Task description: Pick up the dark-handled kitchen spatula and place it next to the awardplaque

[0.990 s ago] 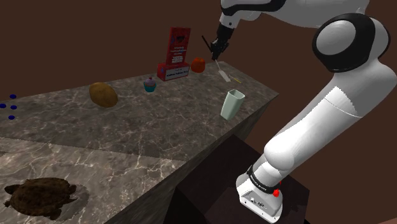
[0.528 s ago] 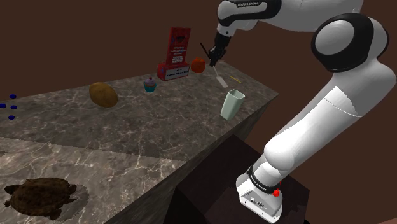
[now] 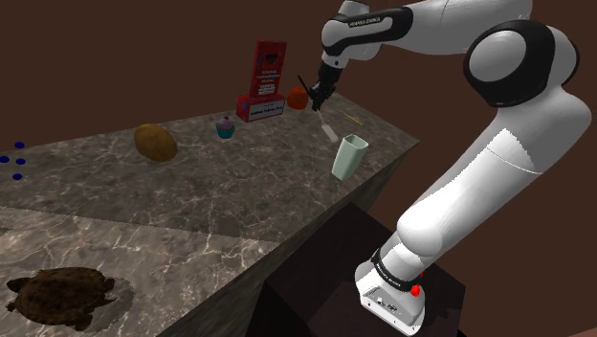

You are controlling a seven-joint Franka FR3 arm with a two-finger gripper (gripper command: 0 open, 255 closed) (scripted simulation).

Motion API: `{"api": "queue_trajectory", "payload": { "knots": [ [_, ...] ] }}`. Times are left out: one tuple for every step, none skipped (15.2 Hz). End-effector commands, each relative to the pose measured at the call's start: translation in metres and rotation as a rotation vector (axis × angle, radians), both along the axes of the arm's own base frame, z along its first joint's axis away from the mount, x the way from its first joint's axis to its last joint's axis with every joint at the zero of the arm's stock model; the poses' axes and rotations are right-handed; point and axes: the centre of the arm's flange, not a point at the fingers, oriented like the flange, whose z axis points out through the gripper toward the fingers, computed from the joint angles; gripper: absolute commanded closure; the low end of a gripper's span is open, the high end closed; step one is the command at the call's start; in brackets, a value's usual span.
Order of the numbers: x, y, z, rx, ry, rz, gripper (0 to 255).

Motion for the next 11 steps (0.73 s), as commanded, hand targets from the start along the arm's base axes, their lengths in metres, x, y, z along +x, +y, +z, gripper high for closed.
{"api": "queue_trajectory", "payload": {
  "knots": [
    [-0.001, -0.001, -0.010, 0.000, -0.001, 0.000, 255],
    [-0.001, -0.001, -0.015, 0.000, -0.001, 0.000, 255],
    [-0.001, -0.001, -0.021, 0.000, -0.001, 0.000, 255],
    [-0.001, -0.001, -0.026, 0.000, -0.001, 0.000, 255],
    [-0.001, -0.001, -0.031, 0.000, -0.001, 0.000, 255],
    [-0.001, -0.001, -0.036, 0.000, -0.001, 0.000, 255],
    [-0.001, -0.001, -0.042, 0.000, -0.001, 0.000, 255],
    [-0.001, -0.001, -0.047, 0.000, -0.001, 0.000, 255],
    [-0.001, -0.001, -0.052, 0.000, -0.001, 0.000, 255],
    [-0.001, -0.001, -0.058, 0.000, -0.001, 0.000, 255],
    [-0.001, -0.001, -0.063, 0.000, -0.001, 0.000, 255]
  ]
}}
